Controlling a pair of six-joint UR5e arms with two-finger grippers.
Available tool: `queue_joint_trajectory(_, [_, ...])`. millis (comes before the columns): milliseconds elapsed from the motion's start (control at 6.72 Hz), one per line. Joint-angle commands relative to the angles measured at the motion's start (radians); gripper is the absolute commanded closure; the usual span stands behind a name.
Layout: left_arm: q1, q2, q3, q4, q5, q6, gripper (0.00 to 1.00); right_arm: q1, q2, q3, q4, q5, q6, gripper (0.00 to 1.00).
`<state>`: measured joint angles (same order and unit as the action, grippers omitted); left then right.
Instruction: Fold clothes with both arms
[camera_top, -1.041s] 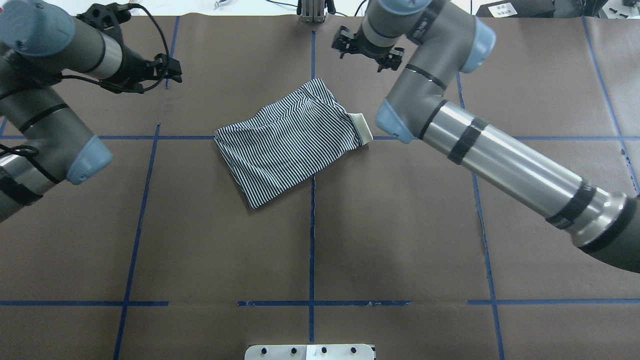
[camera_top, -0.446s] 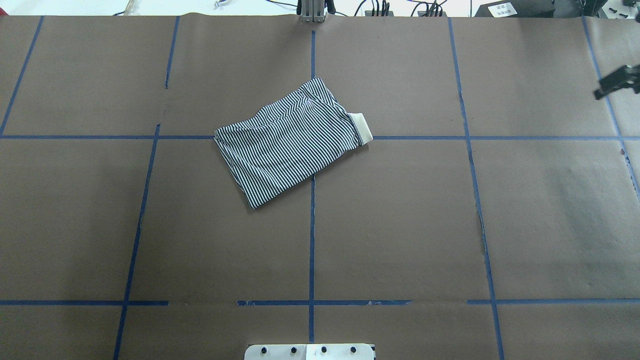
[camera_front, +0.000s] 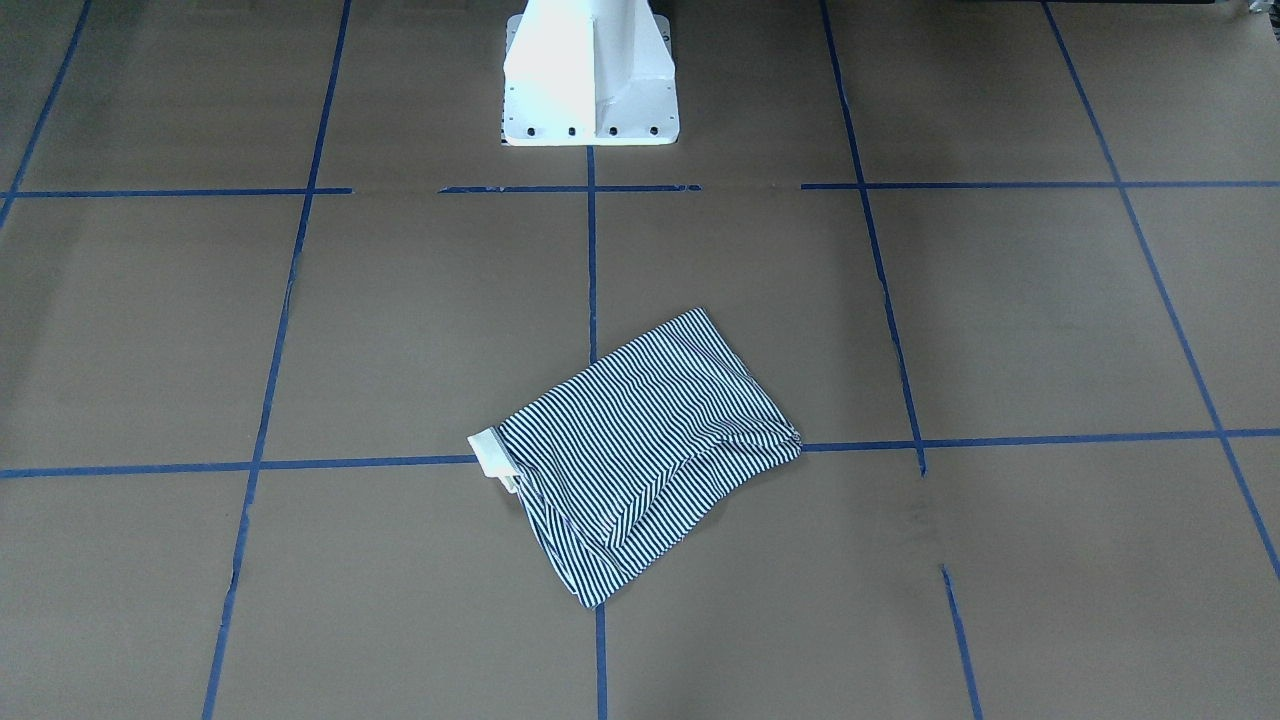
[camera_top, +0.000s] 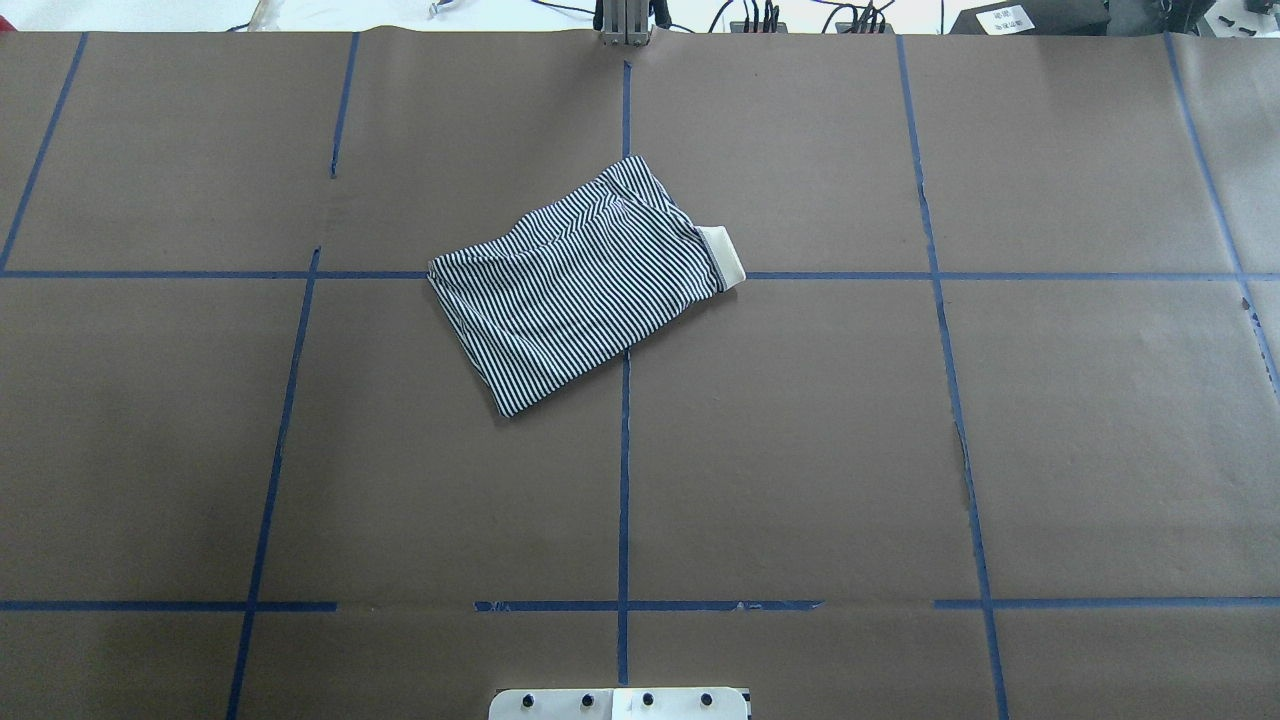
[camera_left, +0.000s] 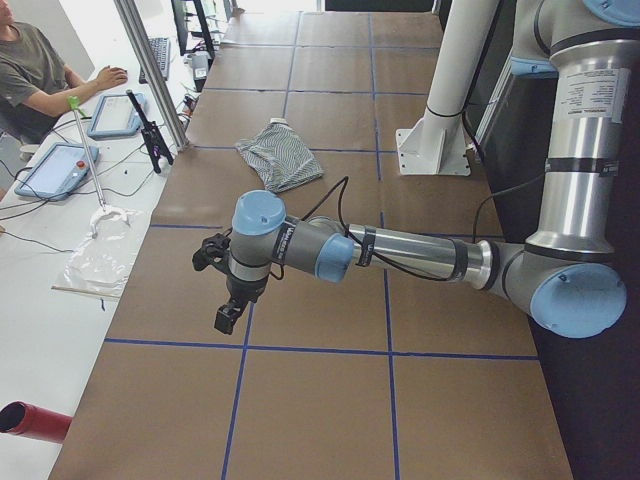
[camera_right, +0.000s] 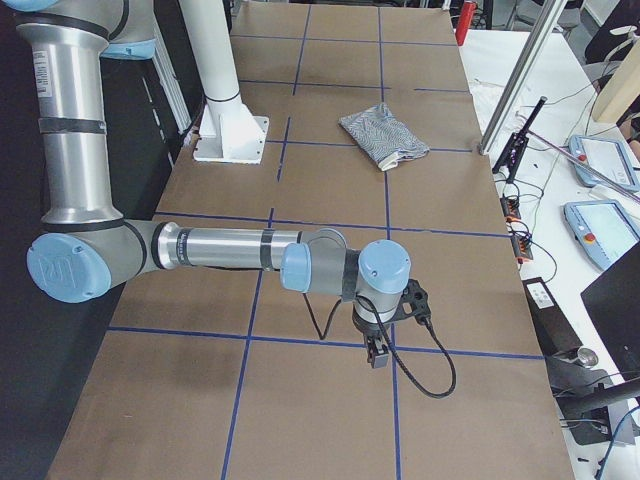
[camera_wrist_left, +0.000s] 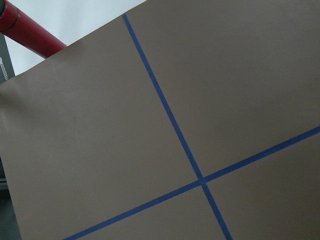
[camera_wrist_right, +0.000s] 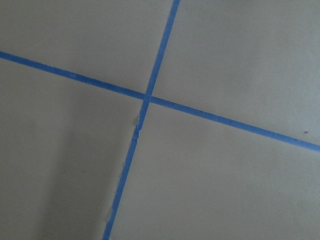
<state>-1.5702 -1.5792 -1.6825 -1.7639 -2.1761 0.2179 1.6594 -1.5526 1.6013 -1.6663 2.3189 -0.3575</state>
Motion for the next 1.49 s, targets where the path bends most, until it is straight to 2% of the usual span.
queue_joint_trajectory(0, [-0.001, 0.027, -0.006, 0.1, -0.025, 0.0, 0.0, -0.001, -0.004, 0.022, -0.003, 0.087, 0.187, 0.0])
queue_joint_trajectory(297, [-0.001, 0.039, -0.003, 0.15, -0.099, 0.0, 0.0, -0.029, -0.003, 0.048, 0.002, 0.088, 0.253, 0.0])
queue_joint_trajectory(1190, [-0.001, 0.039, 0.009, 0.15, -0.126, -0.018, 0.0, -0.055, -0.012, 0.039, 0.002, 0.089, 0.259, 0.0])
queue_joint_trajectory(1339, [0.001, 0.039, 0.003, 0.146, -0.128, -0.178, 0.0, -0.055, -0.012, 0.039, 0.002, 0.091, 0.259, 0.0])
